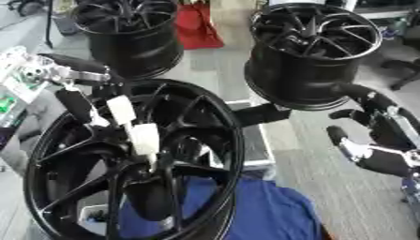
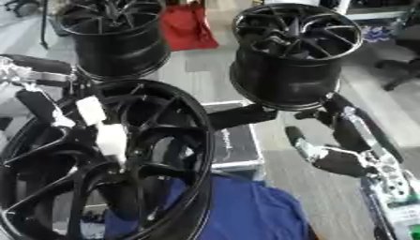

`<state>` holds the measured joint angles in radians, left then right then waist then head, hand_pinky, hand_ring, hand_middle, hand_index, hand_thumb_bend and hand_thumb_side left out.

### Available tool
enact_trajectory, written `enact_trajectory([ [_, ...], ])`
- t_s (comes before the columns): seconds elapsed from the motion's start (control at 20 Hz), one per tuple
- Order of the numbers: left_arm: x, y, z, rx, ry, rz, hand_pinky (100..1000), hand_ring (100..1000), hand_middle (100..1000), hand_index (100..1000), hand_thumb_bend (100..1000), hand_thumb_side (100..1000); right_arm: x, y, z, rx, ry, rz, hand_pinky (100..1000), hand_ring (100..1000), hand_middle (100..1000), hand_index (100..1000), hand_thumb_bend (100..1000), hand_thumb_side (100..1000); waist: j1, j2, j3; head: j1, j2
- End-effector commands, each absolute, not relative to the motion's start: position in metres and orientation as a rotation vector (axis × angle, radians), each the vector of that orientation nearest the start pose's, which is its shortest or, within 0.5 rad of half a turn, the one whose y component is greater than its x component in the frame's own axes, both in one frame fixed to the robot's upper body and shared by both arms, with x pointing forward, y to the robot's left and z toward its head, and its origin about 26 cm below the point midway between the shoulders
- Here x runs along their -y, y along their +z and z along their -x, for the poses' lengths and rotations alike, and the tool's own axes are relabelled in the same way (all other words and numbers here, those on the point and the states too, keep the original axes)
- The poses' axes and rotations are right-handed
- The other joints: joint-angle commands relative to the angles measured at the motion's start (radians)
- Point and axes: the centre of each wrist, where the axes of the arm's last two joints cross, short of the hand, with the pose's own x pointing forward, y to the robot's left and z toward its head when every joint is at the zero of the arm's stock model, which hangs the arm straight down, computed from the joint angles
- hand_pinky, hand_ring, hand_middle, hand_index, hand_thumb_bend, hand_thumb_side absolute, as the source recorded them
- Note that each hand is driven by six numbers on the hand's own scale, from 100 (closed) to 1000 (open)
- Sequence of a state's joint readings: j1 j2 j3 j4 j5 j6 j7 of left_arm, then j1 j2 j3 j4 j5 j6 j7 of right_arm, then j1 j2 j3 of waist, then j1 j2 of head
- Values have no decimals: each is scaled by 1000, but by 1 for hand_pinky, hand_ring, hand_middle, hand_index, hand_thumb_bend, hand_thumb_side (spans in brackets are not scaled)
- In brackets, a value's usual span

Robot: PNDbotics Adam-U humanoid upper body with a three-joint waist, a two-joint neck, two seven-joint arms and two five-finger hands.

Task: Pull the pin out of the wheel hub.

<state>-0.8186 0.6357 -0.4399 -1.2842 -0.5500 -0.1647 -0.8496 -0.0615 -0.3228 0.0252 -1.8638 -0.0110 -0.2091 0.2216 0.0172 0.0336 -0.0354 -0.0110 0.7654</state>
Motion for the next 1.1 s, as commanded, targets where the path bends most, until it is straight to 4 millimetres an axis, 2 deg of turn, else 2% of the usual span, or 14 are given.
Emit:
enact_trajectory([
  [0.05, -259, 210, -431, 1121, -1941, -481, 592, 608, 679, 852, 372, 326, 289, 108, -284, 2071, 602, 26, 720, 997, 833, 897, 297, 160, 1, -9, -2, 3, 5],
  [0.15, -257, 207, -431, 1125, -1938, -476, 579, 594, 661, 841, 347, 312, 289, 108, -284, 2072, 600, 26, 720, 997, 833, 897, 296, 160, 1, -8, -4, 4, 5],
  [0.3, -257, 205, -432, 1136, -1925, -476, 536, 553, 608, 801, 264, 265, 289, 108, -284, 2072, 597, 29, 720, 997, 833, 897, 295, 160, 1, -7, -6, 4, 5],
  [0.4, -258, 204, -432, 1144, -1916, -479, 530, 546, 601, 796, 247, 255, 290, 107, -284, 2071, 596, 30, 720, 997, 833, 897, 295, 160, 2, -7, -7, 5, 5],
  [0.45, -258, 204, -432, 1152, -1910, -483, 487, 499, 551, 757, 100, 196, 290, 107, -284, 2071, 596, 30, 720, 997, 833, 897, 294, 160, 2, -7, -8, 4, 5],
  [0.5, -259, 204, -431, 1163, -1904, -487, 487, 499, 551, 757, 100, 196, 290, 107, -284, 2071, 596, 31, 720, 997, 833, 897, 294, 160, 2, -7, -8, 4, 5],
  [0.6, -260, 208, -431, 1198, -1890, -498, 427, 432, 482, 695, 100, 135, 290, 107, -284, 2072, 595, 31, 720, 997, 833, 897, 293, 161, 3, -7, -8, 3, 5],
  [0.75, -262, 217, -429, 1263, -1863, -510, 401, 402, 454, 667, 100, 125, 290, 107, -284, 2071, 594, 32, 720, 997, 833, 897, 292, 161, 3, -8, -7, 3, 5],
  [1.1, -281, 262, -417, 1377, -1828, -527, 412, 408, 457, 672, 100, 126, 291, 106, -283, 2066, 593, 39, 721, 997, 833, 897, 290, 161, 5, -11, -1, -1, 5],
])
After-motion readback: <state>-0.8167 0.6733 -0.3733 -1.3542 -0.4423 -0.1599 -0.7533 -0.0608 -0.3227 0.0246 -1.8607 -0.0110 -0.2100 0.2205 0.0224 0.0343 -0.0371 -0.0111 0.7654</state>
